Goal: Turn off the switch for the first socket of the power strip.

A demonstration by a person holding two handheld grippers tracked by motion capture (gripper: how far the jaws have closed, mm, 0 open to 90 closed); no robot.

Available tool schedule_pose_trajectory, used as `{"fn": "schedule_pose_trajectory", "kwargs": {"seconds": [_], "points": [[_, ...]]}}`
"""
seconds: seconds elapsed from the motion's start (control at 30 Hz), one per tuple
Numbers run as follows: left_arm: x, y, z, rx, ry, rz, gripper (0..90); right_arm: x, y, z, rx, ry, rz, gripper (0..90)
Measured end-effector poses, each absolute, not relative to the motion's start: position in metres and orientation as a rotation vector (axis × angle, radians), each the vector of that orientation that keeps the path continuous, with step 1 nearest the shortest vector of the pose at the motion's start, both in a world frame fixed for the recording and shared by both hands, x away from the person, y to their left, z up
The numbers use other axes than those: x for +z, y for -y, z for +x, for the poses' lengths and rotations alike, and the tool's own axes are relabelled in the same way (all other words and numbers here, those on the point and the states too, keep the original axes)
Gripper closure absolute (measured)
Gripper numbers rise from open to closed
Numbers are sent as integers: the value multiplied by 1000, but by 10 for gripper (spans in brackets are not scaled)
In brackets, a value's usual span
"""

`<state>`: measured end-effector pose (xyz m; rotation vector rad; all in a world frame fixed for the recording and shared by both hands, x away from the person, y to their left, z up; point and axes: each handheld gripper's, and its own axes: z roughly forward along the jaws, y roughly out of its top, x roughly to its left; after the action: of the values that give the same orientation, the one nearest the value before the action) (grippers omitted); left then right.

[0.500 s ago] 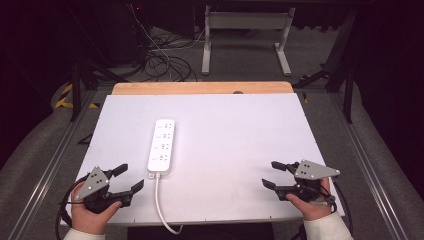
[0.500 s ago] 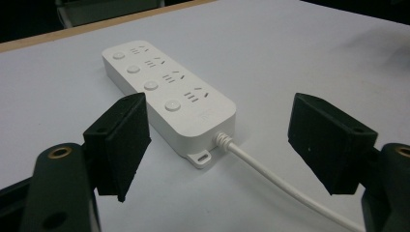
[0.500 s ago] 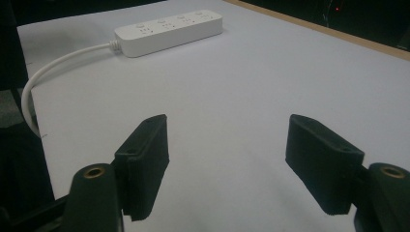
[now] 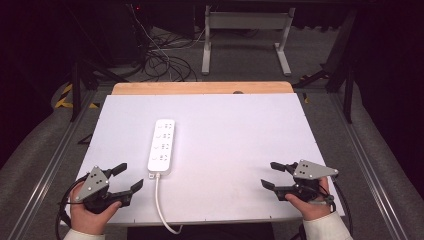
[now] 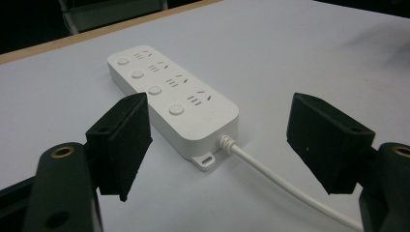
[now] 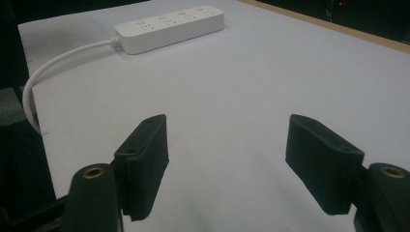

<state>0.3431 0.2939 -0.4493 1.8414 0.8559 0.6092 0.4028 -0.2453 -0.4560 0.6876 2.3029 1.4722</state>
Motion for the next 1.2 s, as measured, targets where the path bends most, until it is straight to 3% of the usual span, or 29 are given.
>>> {"fn": "schedule_pose_trajectory", "kwargs": {"seconds": [0.27,1.2], "points": [[-443,-294,343,587,-853,1856,310,-457,244,404,1464,-2324,692,329],[-413,-264,391,566,-815,1892,342,-460,241,404,1456,-2351,681,332]]}}
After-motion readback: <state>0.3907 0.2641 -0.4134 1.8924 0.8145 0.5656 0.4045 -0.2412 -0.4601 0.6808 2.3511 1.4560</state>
